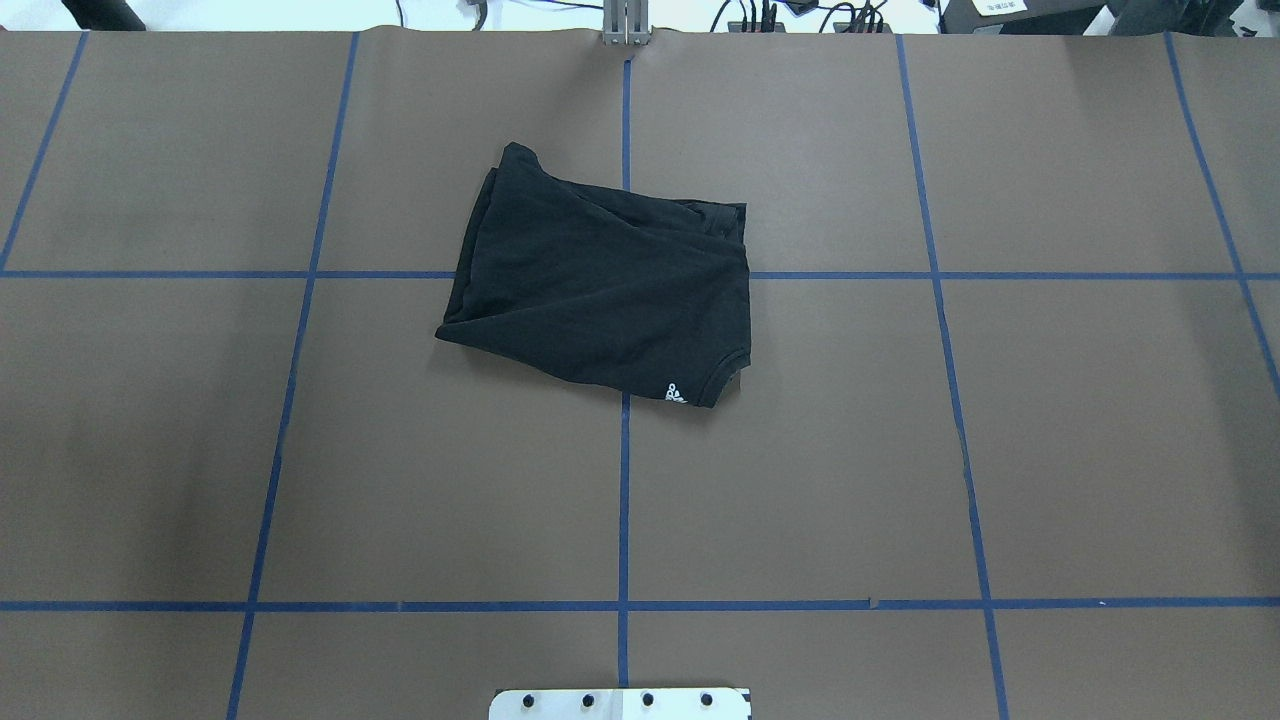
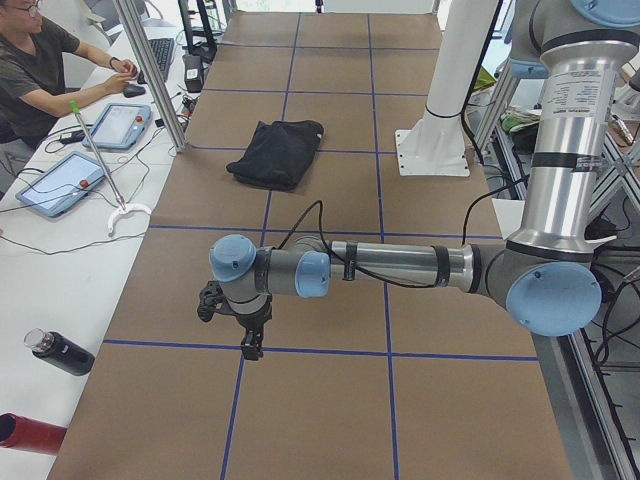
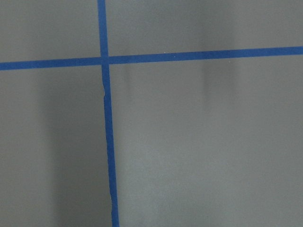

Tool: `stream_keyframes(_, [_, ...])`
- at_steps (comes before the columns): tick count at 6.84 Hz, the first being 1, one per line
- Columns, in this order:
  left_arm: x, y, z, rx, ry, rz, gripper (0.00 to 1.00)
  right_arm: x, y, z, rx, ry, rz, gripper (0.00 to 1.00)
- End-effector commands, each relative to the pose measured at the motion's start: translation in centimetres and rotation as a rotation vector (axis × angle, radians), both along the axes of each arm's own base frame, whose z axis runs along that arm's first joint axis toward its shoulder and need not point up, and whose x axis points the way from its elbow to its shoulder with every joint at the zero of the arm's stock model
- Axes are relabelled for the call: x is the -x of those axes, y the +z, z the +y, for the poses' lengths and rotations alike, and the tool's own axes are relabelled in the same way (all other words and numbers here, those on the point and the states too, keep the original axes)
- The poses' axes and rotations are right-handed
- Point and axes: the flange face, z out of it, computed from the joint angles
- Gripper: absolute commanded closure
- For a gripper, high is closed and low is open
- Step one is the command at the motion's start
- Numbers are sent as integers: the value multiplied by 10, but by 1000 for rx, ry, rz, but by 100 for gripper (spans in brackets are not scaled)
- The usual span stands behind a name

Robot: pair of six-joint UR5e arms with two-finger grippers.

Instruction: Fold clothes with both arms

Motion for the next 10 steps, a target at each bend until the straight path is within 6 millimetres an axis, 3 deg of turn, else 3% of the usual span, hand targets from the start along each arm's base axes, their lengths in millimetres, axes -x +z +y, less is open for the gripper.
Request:
stream_keyframes(1, [0, 0, 0, 0, 0, 0, 0, 0, 0, 0, 0, 0, 0, 0])
stream_keyframes(5, [0, -4, -1, -12, 2, 1, 0, -4, -33, -18, -131, 10, 4, 0])
stream_keyframes(7, [0, -7, -2, -17, 0, -1, 0, -5, -61, -22, -173, 29, 8, 0])
stream_keyframes(10, [-1, -8, -3, -20, 3, 1, 0, -4, -64, -21, -175, 33, -3, 0])
